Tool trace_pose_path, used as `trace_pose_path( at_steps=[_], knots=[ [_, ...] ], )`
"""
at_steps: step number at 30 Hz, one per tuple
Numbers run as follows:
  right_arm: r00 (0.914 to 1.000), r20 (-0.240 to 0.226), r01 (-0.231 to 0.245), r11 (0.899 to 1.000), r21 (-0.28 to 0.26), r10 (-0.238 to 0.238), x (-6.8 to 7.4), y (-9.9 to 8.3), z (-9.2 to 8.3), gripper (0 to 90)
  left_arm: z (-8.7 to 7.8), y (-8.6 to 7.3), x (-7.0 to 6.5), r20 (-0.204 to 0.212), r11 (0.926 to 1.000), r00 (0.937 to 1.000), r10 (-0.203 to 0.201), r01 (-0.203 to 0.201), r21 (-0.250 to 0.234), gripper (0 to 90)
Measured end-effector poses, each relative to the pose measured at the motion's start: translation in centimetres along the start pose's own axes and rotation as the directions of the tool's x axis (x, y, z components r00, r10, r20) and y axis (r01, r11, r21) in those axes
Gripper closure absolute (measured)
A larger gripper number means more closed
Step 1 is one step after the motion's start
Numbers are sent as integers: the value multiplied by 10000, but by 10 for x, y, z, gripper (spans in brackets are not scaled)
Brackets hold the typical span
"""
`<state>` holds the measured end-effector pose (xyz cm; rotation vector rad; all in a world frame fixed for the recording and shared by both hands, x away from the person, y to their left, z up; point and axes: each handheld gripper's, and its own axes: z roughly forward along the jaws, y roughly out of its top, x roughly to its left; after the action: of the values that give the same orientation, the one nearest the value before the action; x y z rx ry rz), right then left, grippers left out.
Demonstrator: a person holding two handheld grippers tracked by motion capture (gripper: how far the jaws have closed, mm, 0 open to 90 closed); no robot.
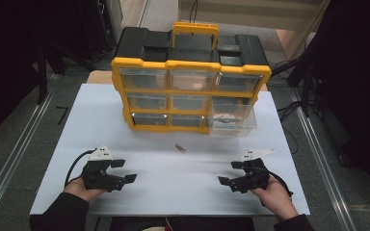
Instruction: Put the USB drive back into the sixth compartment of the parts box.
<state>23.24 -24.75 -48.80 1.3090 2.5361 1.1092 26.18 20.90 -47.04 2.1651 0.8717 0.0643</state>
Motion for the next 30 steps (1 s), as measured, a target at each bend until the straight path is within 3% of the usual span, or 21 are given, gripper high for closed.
trace_pose_path(
  at_steps=[14, 18, 19, 22, 25, 30],
  knots=[
    [10000, -23, -56, 9999, -100, 56, 1, 1, 1, 159, 0, 0, 0, 9, 10000, 10000, -10, 10, 21, 260],
    [9999, -38, 96, 9998, -170, -97, 3, 3, 2, 159, 0, 1, 1, 90, 10000, 10000, -25, 25, 21, 260],
    [9995, 37, 318, 9988, -361, -317, 6, 6, 1, 159, 0, 1, 1, 102, 10000, 9999, -32, 32, 14, 260],
    [9996, -151, 225, 9979, -615, -235, 10, 11, 2, 159, 0, 1, 1, 83, 10000, 10000, 7, -7, 68, 260],
    [9987, -505, -60, 9987, -498, 35, 11, 16, 6, 159, 1, 1, 0, 106, 10000, 9999, 39, -40, 57, 260],
    [9980, -621, 122, 9995, -303, -141, 13, 20, 10, 159, 1, 1, 0, 85, 10000, 10000, 11, -11, 55, 260]
  ],
)
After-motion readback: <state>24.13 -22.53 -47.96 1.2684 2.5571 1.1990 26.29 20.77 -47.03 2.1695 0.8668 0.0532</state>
